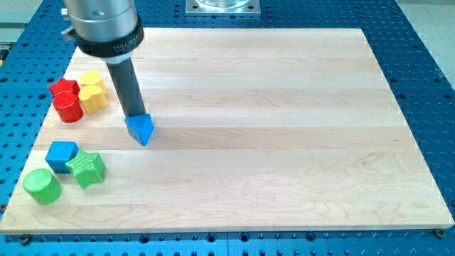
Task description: Place the blue triangle at the right side of the blue cube
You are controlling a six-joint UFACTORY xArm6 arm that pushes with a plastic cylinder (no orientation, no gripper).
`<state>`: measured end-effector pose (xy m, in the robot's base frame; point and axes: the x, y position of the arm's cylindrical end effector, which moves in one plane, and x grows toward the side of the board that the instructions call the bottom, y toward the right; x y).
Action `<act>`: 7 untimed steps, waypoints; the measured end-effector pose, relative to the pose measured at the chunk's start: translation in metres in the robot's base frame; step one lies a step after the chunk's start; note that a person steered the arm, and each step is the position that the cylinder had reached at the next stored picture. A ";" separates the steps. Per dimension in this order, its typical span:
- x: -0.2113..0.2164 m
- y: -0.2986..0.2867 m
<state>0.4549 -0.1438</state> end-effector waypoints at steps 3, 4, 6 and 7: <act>0.054 0.082; 0.060 0.031; 0.040 0.055; 0.034 0.038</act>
<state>0.4891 -0.1062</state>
